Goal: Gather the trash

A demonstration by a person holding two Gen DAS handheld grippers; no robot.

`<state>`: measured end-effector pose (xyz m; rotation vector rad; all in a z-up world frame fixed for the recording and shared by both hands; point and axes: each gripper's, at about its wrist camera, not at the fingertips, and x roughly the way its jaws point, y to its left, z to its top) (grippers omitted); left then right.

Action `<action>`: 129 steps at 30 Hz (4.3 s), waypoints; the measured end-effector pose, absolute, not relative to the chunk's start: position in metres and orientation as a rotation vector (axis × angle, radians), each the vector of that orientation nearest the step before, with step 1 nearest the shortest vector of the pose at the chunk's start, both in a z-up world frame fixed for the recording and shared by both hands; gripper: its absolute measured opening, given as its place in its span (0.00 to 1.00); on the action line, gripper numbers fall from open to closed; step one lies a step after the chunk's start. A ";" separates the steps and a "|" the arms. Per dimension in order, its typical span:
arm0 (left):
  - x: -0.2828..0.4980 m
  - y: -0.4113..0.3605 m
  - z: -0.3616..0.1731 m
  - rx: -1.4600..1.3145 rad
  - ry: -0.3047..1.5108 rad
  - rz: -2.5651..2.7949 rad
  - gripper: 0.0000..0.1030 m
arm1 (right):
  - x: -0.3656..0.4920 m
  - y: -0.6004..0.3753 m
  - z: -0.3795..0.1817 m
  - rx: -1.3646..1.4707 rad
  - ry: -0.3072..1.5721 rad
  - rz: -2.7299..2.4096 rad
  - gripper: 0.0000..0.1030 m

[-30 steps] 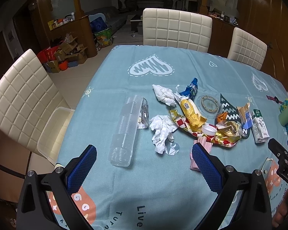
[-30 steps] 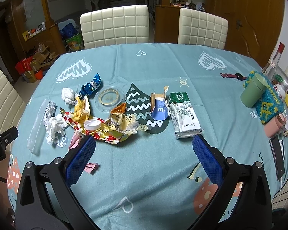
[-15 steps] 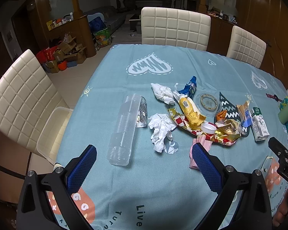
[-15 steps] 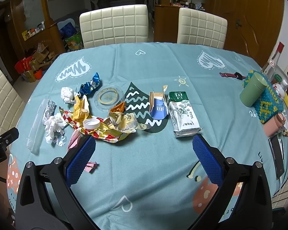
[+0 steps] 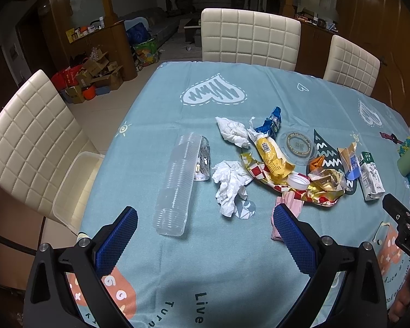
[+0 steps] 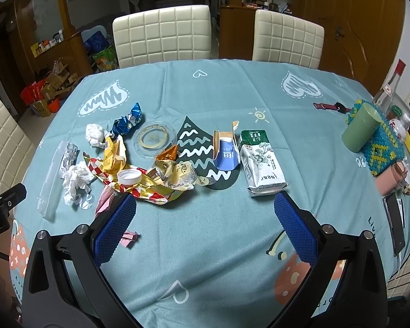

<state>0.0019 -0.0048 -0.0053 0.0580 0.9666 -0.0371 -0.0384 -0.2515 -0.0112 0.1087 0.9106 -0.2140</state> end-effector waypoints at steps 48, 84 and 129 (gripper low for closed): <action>-0.001 -0.007 -0.010 0.075 0.987 -0.029 0.95 | -0.039 -0.251 -0.016 0.112 0.922 -0.215 0.97; 0.062 0.042 -0.117 0.136 1.260 -0.041 0.59 | 0.008 -0.143 -0.105 -0.018 1.161 0.109 0.90; 0.073 0.263 -0.065 -0.082 1.119 0.155 0.37 | 0.094 0.087 -0.036 -0.193 1.032 0.565 0.18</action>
